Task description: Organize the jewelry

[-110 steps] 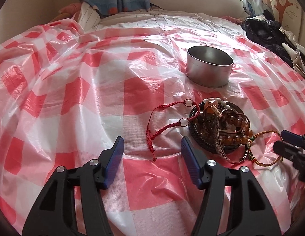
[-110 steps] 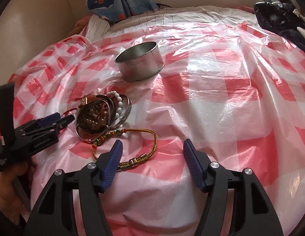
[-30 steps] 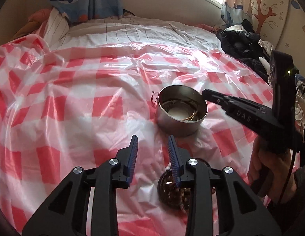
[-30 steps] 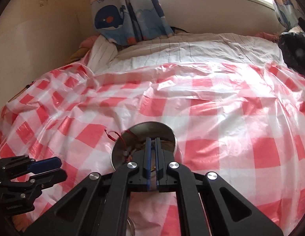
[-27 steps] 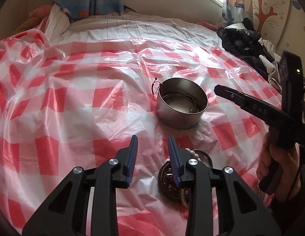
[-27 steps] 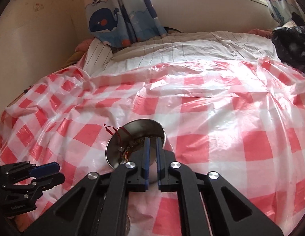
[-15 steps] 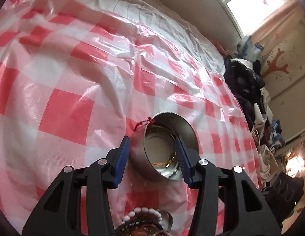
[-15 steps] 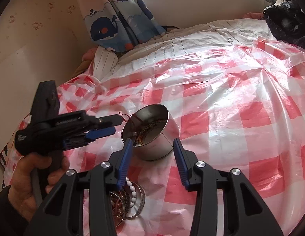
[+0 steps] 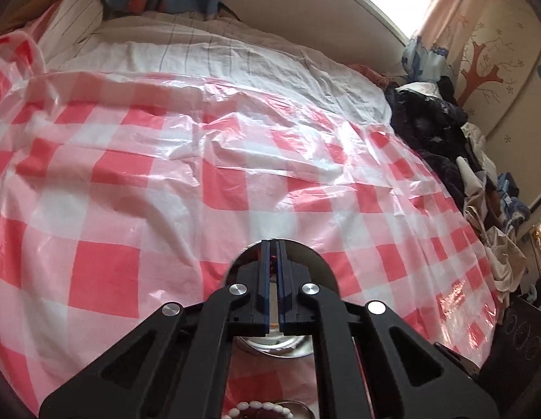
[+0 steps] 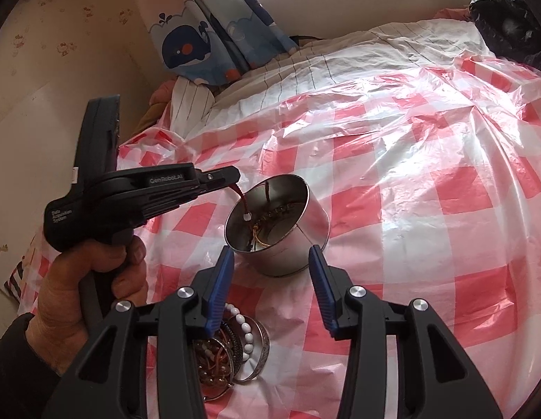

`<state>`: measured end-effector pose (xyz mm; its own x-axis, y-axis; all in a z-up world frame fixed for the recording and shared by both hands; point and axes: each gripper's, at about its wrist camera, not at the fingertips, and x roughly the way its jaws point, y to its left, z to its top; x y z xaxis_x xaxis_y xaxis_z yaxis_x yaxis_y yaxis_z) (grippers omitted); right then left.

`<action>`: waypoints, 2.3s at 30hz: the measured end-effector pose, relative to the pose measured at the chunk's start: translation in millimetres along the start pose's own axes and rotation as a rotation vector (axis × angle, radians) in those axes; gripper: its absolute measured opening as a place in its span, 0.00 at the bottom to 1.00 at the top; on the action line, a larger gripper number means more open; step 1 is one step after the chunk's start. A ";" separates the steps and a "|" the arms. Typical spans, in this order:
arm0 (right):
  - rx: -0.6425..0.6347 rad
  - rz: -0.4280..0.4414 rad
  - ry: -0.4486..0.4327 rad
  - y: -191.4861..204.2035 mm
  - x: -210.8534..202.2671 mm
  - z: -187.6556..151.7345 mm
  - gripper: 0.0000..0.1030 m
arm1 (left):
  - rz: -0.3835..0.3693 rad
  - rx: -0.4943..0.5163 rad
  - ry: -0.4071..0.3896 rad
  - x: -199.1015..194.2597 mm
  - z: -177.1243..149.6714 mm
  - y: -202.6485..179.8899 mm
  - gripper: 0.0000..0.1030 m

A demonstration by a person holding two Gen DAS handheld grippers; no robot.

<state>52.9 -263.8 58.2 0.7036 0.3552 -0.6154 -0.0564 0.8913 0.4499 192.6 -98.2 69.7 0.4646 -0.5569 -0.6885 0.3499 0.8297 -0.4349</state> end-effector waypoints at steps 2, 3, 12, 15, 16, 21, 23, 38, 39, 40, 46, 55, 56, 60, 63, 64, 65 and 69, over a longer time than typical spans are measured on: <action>0.002 -0.003 0.005 -0.3 0.7 0.3 0.43 | -0.025 0.036 0.070 6.7 -5.4 -10.2 0.03; 0.004 -0.007 0.010 -0.3 1.4 0.2 0.43 | -0.012 0.056 0.113 13.3 -10.9 -13.2 0.03; 0.000 -0.014 0.046 0.5 6.0 -2.4 0.45 | 0.015 0.084 0.135 -9.1 -35.3 -4.3 0.30; -0.015 0.004 0.066 6.0 5.1 -6.7 0.45 | 0.086 0.123 0.066 -50.1 -44.4 -2.7 0.43; -0.019 0.015 0.074 7.8 4.1 -8.3 0.45 | 0.105 0.132 0.056 -61.3 -50.8 -1.2 0.43; -0.072 0.051 0.114 19.7 -8.2 -34.2 0.45 | 0.155 0.213 0.085 -85.0 -99.4 3.0 0.43; -0.065 0.068 0.141 17.6 -10.6 -50.4 0.45 | 0.165 0.240 0.107 -81.8 -112.2 2.1 0.43; -0.057 -0.001 0.123 8.7 -5.3 -59.0 0.45 | 0.197 0.489 0.253 -62.7 -145.4 -29.2 0.40; -0.050 0.001 0.124 7.3 -4.8 -58.5 0.45 | 0.213 0.491 0.260 -60.9 -146.9 -29.0 0.36; -0.048 0.003 0.127 7.2 -4.2 -58.5 0.45 | 0.228 0.492 0.265 -59.1 -148.0 -27.9 0.27; -0.062 0.001 0.136 11.7 -1.7 -60.0 0.46 | 0.230 0.541 0.277 -58.7 -151.7 -35.8 0.03; -0.064 0.008 0.143 12.2 1.6 -61.3 0.46 | 0.100 0.287 0.123 -104.2 -111.2 4.4 0.03; -0.074 0.020 0.145 15.4 2.3 -62.3 0.46 | 0.115 0.262 0.112 -106.1 -108.5 10.8 0.03; -0.141 0.075 0.159 35.4 7.6 -68.8 0.46 | 0.163 0.224 0.091 -104.8 -103.1 20.8 0.03; -0.168 0.071 0.180 43.3 14.9 -74.7 0.46 | 0.175 0.232 0.093 -102.0 -102.6 21.1 0.03; -0.168 0.068 0.186 43.6 17.2 -75.9 0.46 | 0.174 0.232 0.092 -102.2 -102.3 21.4 0.03; -0.164 0.069 0.186 43.3 18.4 -76.8 0.46 | 0.177 0.232 0.091 -102.6 -101.9 22.5 0.03; -0.171 0.094 0.162 45.0 15.5 -75.5 0.17 | 0.187 0.230 0.086 -100.9 -101.6 22.1 0.03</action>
<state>7.8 -196.9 20.1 0.5677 0.4666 -0.6782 -0.2443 0.8822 0.4025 70.8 -19.8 70.6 0.4710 -0.3814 -0.7954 0.4440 0.8817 -0.1598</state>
